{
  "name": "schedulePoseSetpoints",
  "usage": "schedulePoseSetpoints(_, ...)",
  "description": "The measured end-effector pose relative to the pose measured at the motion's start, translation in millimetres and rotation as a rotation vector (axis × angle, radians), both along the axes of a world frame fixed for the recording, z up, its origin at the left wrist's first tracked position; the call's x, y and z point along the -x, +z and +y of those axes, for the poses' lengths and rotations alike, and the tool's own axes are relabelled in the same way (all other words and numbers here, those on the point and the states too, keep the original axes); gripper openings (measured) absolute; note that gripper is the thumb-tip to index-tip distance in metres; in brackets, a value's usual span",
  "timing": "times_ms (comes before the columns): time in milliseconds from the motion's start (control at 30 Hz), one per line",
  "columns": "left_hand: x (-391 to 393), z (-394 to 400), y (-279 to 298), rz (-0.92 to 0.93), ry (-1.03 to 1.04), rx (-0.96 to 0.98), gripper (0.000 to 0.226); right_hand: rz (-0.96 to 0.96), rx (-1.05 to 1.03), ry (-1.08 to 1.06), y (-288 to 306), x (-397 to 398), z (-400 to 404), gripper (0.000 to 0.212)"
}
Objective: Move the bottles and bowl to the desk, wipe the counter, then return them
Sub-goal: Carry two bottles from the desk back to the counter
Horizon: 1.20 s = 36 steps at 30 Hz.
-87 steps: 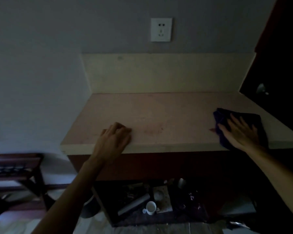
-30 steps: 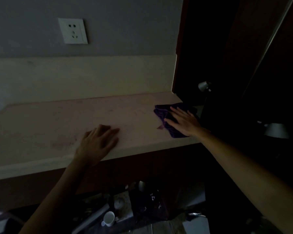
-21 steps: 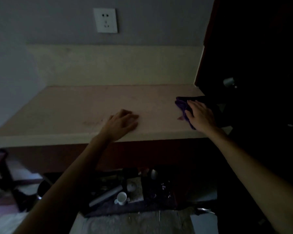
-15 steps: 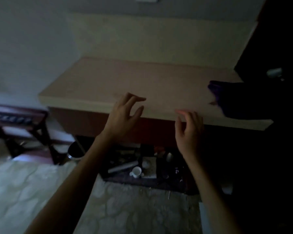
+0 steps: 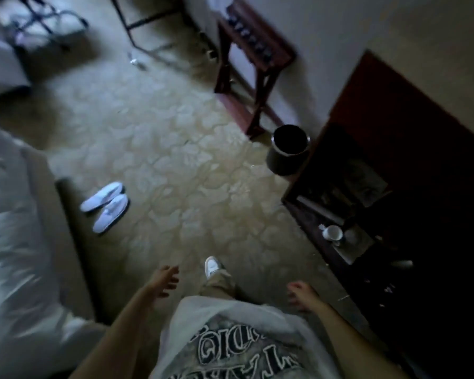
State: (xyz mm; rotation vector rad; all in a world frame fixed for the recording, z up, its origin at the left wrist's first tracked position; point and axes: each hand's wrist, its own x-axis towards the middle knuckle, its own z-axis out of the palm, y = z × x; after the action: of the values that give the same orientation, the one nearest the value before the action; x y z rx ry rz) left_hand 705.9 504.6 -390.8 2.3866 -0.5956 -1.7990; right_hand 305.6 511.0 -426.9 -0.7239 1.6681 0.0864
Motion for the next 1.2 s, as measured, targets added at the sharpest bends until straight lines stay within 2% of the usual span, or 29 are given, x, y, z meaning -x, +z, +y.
schedulePoseSetpoints(67, -36.4, 29.7, -21.8, 0.019, 0.098, -0.051, 0.032, 0.068, -0.072, -0.049, -8.6, -3.1, 1.6, 0.017)
schedulePoseSetpoints(133, -57.7, 41.7, -34.1, 0.052, 0.176, -0.087, 0.032, 0.134, -0.117, -0.049, -4.4, -9.9, -7.8, 0.015)
schedulePoseSetpoints(267, -92.4, 18.9, -38.2, 0.056, 0.150, -0.129, 0.034, 0.189, -0.140, -0.038, 16.3, -45.2, -64.7, 0.018)
schedulePoseSetpoints(400, -137.9, -49.0, -21.0, -0.006, 0.219, 0.040, 0.027, 0.169, -0.007, 0.161, 30.7, -110.8, -167.7, 0.018)
schedulePoseSetpoints(533, -170.3, -110.3, -5.7, -0.039, 0.348, 0.185, 0.022, 0.102, 0.145, 0.222, 29.3, -198.8, -285.9, 0.020)
schedulePoseSetpoints(600, -182.3, -126.6, -15.5, -0.033, 0.394, 0.131, 0.023, 0.048, 0.175, 0.247, 23.9, -242.1, -343.0, 0.019)
schedulePoseSetpoints(767, -222.2, -170.5, -52.9, 0.013, 0.451, -0.181, 0.027, -0.066, 0.155, 0.288, 3.8, -327.1, -469.9, 0.014)
schedulePoseSetpoints(867, -258.4, -242.6, -41.5, -0.046, 0.549, -0.205, 0.025, -0.021, 0.103, 0.322, 1.0, -350.4, -525.8, 0.013)
schedulePoseSetpoints(1067, -373.0, -481.7, -1.8, -0.084, 0.478, 0.213, 0.021, 0.116, -0.075, 0.357, -14.1, -374.3, -632.2, 0.017)
schedulePoseSetpoints(1200, -451.0, -617.1, 3.9, -0.018, 0.477, 0.328, 0.021, 0.188, -0.148, 0.379, -29.6, -422.3, -719.9, 0.018)
